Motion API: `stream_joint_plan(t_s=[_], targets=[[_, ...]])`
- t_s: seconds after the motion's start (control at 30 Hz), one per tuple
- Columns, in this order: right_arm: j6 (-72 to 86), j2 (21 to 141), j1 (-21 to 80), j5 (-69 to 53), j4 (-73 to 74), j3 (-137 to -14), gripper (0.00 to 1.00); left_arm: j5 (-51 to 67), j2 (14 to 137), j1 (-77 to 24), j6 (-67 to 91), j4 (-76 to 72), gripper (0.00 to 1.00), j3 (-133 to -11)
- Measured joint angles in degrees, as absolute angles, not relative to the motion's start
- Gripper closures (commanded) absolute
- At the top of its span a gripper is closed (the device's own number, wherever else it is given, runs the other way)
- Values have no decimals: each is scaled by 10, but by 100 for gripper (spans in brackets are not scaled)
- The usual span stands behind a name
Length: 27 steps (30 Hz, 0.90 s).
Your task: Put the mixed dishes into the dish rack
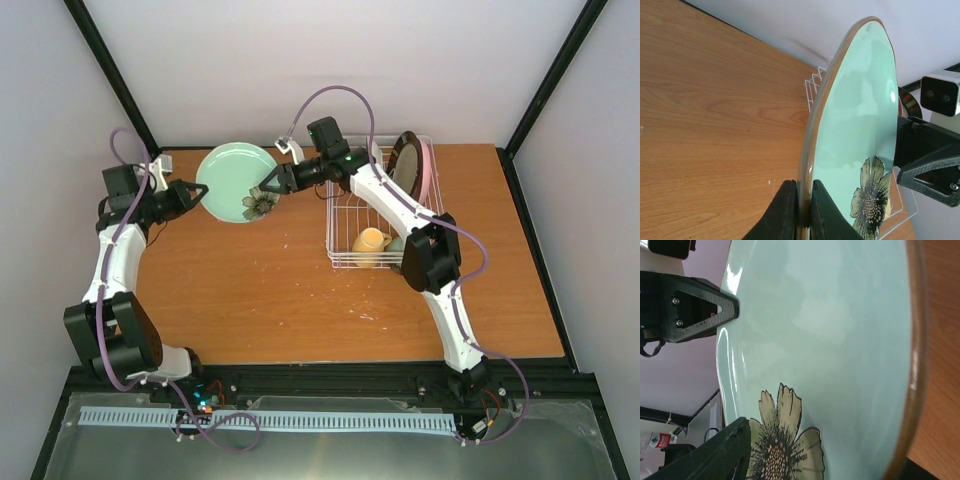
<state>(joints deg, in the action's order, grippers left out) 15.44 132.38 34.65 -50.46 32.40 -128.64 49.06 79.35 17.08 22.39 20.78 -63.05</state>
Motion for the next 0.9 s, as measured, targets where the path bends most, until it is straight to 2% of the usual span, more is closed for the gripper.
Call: stream_joint_plan(t_s=[0.1,0.13,0.17,0.2,0.3,0.5,0.53,0.63,0.67,0.9], targets=[[149,1324,352,-500,336,-1286,49,499,793,169,214,219,99,-632],[146,1324,352,-499,338,-1286,62,500,793,169,211,224,99,-634],[145,1324,352,-499,338,-1286,80,502,793,169,209,228,99,-635],[144,1324,352,-498,338,-1286,88,508,793,169,208,229,99,-636],[171,1324,345,-510,337,-1286,97,520,793,173,202,223,99,-637],[197,1324,338,-531,324,-1290,97,535,793,172,194,192,98,-634],[197,1324,338,-531,323,-1290,97,535,793,172,194,189,92,-633],[193,1324,338,-527,324,-1290,97,538,794,172,200,186,57,-631],[182,1324,341,-518,325,-1290,97,538,796,171,205,185,54,-631],[154,1323,355,-449,343,-1289,97,504,828,167,195,213,45,-646]])
